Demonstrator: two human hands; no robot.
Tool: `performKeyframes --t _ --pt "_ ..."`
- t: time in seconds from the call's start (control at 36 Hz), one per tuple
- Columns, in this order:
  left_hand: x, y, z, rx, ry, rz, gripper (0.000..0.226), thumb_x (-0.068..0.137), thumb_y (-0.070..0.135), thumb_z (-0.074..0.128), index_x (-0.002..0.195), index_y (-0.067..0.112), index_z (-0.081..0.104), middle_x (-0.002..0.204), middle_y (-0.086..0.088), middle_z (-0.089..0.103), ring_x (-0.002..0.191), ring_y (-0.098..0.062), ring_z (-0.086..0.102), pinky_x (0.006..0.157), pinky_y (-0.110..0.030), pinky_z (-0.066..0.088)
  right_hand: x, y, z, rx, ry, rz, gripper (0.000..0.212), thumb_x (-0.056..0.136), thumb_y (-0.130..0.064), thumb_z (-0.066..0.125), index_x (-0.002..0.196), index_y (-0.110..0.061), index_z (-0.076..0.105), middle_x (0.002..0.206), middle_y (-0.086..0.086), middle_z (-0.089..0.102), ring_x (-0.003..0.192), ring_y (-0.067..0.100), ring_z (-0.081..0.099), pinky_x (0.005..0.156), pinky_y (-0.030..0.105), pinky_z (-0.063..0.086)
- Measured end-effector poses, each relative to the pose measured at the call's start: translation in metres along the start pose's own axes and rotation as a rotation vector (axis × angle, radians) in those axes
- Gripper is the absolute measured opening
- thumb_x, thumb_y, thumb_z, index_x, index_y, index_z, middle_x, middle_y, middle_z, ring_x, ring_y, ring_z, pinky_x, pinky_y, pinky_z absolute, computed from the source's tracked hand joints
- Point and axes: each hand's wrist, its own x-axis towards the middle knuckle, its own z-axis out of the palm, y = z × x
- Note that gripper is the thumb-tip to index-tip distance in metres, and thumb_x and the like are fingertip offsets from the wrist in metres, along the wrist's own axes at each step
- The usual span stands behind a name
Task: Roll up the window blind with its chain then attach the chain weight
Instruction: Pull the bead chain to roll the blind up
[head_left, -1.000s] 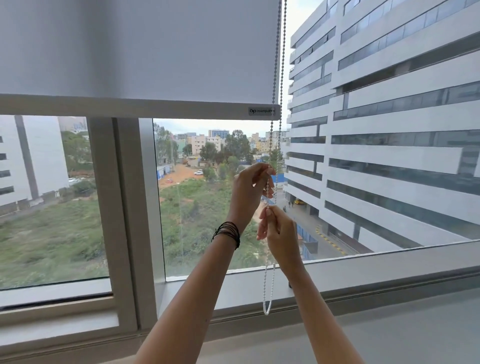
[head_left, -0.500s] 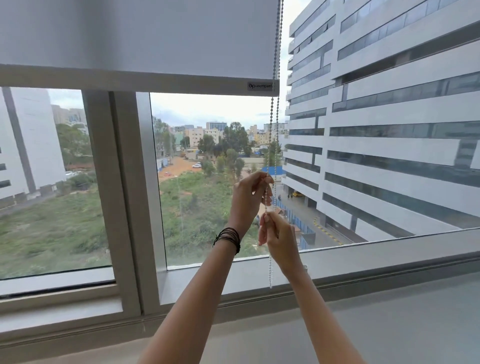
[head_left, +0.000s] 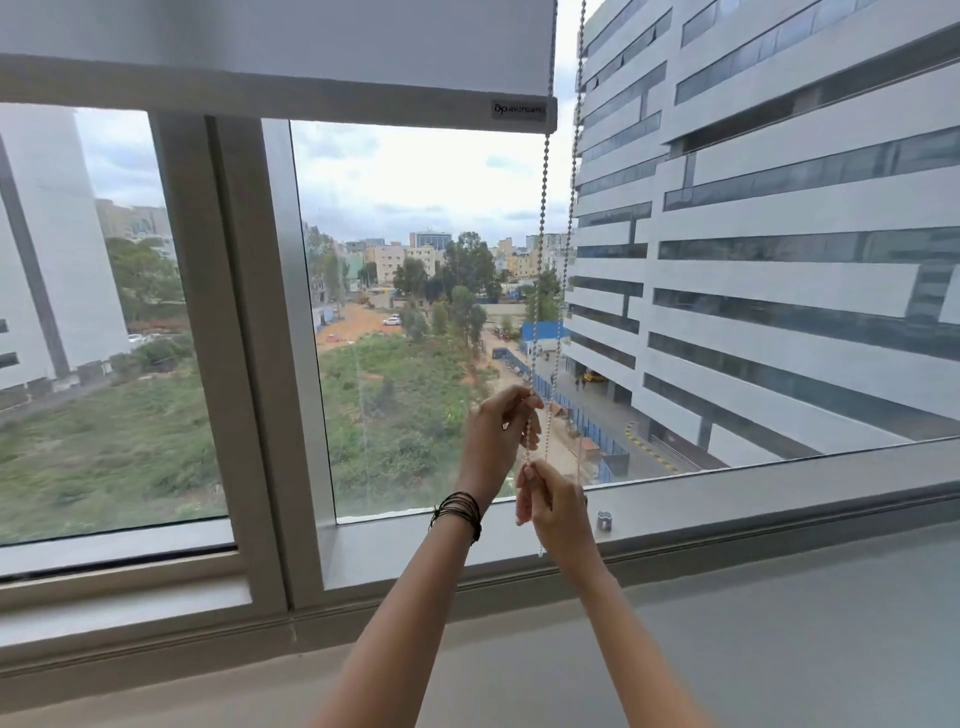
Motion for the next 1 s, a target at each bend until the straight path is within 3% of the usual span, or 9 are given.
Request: performKeyframes --t 0.08,0.22,0.47,0.64,0.89,1.0 --pt "-0.009 -0.006 0.004 -0.018 -0.017 -0.028 0.015 0.094 0.001 0.05 0.085 0.007 0.061 0.057 0.003 0.059 0.046 -0.009 0.055 0.048 -0.015 0.046 -0.008 0.008 0.002 -0.01 -0.015 0.021 0.034 0.095 0.001 0.039 0.069 -0.019 0.047 0.043 -0.006 0.05 0.038 0.008 0.049 0.045 0.024 0.044" --pt "-0.026 -0.015 0.009 -0.039 -0.026 -0.068 0.017 0.094 0.001 0.049 0.084 0.008 0.061 0.058 0.0 0.059 0.048 -0.011 0.055 0.049 -0.02 0.047 -0.023 0.017 0.001 -0.018 -0.057 0.089 0.033 0.096 -0.003 0.04 0.07 -0.021 0.048 0.045 -0.007 0.05 0.039 0.007 0.048 0.044 0.022 0.043" --pt "-0.054 -0.027 0.016 -0.038 -0.024 -0.112 0.018 0.093 0.001 0.051 0.081 0.007 0.062 0.057 0.004 0.06 0.048 -0.005 0.055 0.049 -0.014 0.045 -0.049 0.027 0.004 -0.056 -0.094 0.134 0.033 0.096 -0.006 0.041 0.069 -0.024 0.046 0.044 -0.007 0.05 0.038 0.005 0.049 0.044 0.017 0.04" --pt "-0.062 -0.028 0.018 -0.046 -0.029 -0.139 0.019 0.094 0.003 0.05 0.08 0.008 0.062 0.058 -0.001 0.06 0.048 -0.008 0.055 0.051 -0.027 0.049 -0.057 0.029 0.007 -0.059 -0.074 0.134 0.039 0.094 -0.001 0.041 0.067 -0.029 0.044 0.042 -0.008 0.05 0.038 0.005 0.049 0.046 0.018 0.04" --pt "-0.067 -0.021 0.019 -0.05 -0.031 -0.172 0.023 0.094 0.002 0.049 0.077 0.012 0.06 0.058 -0.003 0.06 0.049 -0.013 0.054 0.052 -0.027 0.048 -0.061 0.029 0.004 -0.048 -0.106 0.164 0.03 0.096 -0.004 0.041 0.071 -0.02 0.047 0.044 -0.005 0.051 0.039 0.006 0.049 0.047 0.018 0.04" --pt "-0.07 -0.023 0.019 -0.06 -0.047 -0.205 0.024 0.093 -0.002 0.048 0.077 0.011 0.061 0.057 -0.002 0.059 0.048 -0.01 0.053 0.052 -0.025 0.047 -0.062 0.027 0.002 -0.065 -0.139 0.175 0.036 0.096 -0.004 0.04 0.067 -0.025 0.045 0.046 -0.003 0.053 0.04 0.006 0.049 0.048 0.02 0.042"
